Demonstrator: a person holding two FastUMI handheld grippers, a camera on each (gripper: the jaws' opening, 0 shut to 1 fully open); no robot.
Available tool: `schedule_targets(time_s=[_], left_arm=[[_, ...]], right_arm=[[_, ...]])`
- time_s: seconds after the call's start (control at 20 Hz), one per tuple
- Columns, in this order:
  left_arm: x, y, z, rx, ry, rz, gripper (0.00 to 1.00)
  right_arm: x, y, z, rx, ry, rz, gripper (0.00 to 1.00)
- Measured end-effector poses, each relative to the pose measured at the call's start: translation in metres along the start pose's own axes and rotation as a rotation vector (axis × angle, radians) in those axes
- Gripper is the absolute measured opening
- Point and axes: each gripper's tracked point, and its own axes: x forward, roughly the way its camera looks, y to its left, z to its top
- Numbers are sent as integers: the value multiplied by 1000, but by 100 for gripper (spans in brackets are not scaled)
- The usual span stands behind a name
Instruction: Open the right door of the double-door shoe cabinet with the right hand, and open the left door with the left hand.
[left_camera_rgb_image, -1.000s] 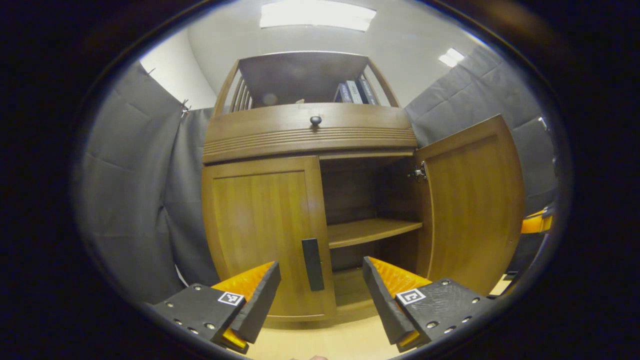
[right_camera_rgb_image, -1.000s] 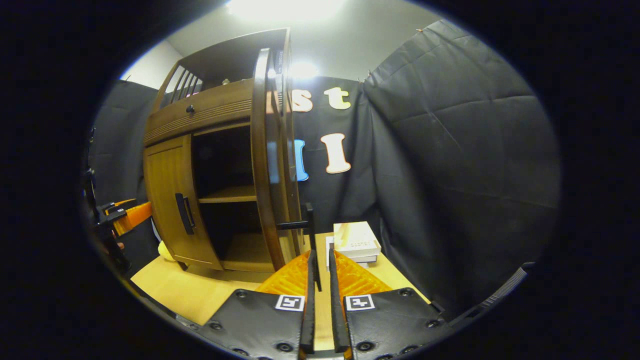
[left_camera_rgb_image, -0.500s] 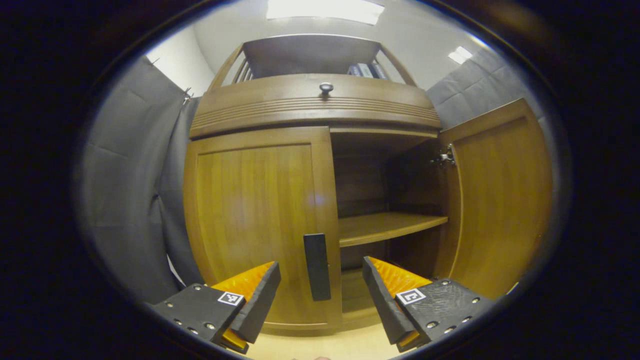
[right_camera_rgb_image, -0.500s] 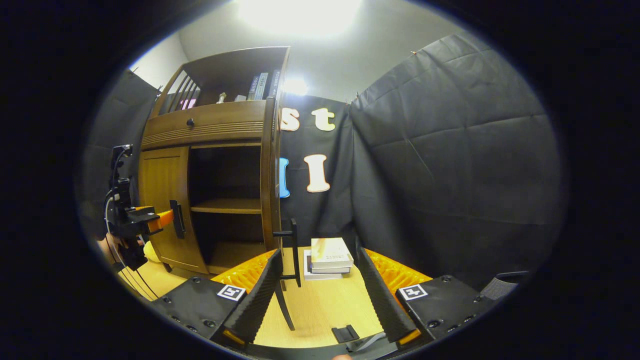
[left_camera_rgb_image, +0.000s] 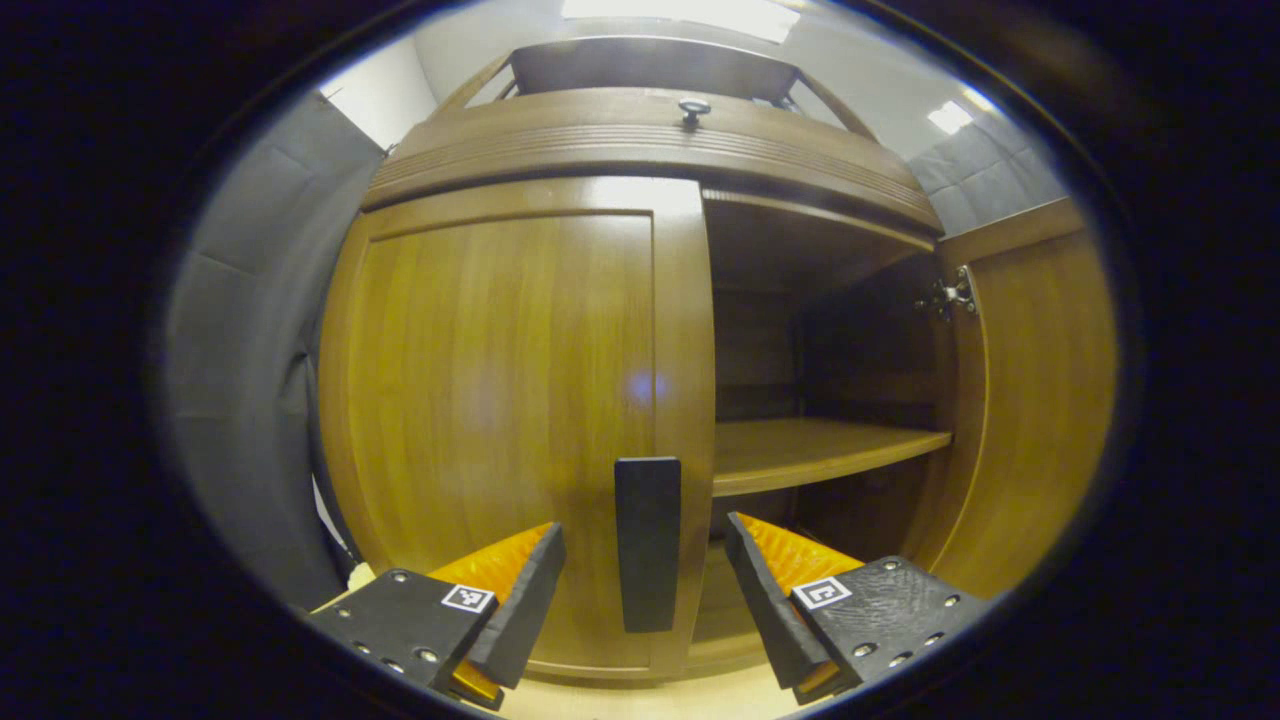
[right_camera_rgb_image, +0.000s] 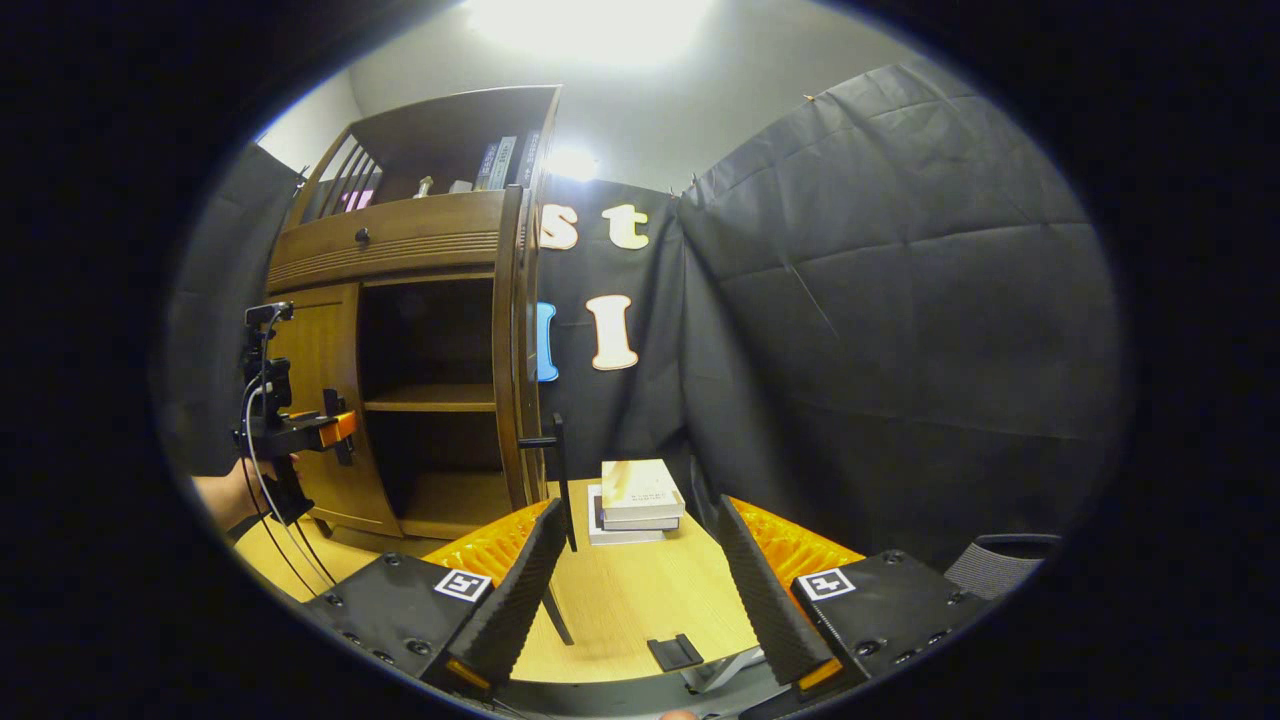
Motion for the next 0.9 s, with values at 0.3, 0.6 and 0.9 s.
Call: schedule_targets(time_s=[0.3, 0.6, 0.9], left_arm=[[16, 2, -1, 43, -1, 24, 70], [9, 1, -2, -5, 42, 56, 24], [-21, 7, -1, -11, 38, 77, 20]], right_arm=[[-1, -2, -4, -17, 2, 1, 92], [12, 0, -6, -23, -1, 50, 92], [32, 5, -6, -8, -7, 118, 93]])
